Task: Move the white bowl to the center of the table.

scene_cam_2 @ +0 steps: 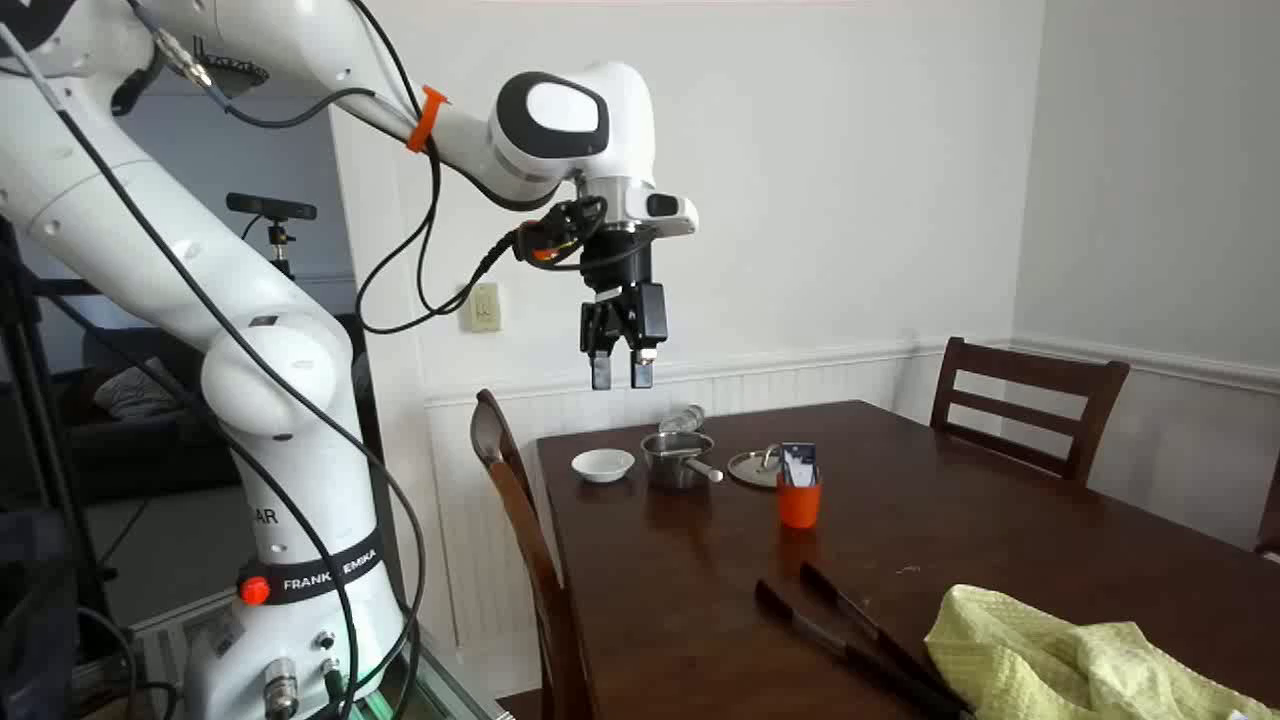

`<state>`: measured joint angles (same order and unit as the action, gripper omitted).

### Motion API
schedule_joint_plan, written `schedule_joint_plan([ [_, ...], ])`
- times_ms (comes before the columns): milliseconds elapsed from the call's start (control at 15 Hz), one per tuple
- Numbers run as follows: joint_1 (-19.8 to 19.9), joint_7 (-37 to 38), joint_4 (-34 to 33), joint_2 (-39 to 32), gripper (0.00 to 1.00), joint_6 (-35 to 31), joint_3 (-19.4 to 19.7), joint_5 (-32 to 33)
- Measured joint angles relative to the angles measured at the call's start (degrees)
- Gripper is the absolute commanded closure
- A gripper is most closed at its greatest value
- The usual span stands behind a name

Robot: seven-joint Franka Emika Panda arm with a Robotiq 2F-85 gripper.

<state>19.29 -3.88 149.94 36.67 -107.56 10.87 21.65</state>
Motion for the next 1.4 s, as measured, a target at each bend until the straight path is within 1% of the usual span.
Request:
schedule_joint_plan([
  [400, -0.1, 0.0, 0.0, 0.0, 0.0, 0.0, 0.0, 0.0],
  [533, -1.1, 1.9, -0.2, -0.3, 0.0, 0.0, -0.1, -3.1],
  [667, -4.3, 6.5, -0.7, -1.2, 0.0, -0.1, -1.3, -10.8],
  [800, -8.7, 12.0, -0.9, -2.4, 0.0, -1.4, -4.0, -19.8],
  [933, -13.5, 16.5, -0.8, -4.4, 0.0, -5.0, -7.0, -29.3],
  [1067, -17.0, 18.7, -0.9, -7.8, 0.0, -10.5, -8.8, -37.3],
  [1200, -18.6, 17.7, -1.4, -12.1, 0.0, -13.4, -8.8, -41.1],
  [1400, -18.6, 15.9, -3.1, -15.7, 0.0, -13.6, -7.8, -42.1],
])
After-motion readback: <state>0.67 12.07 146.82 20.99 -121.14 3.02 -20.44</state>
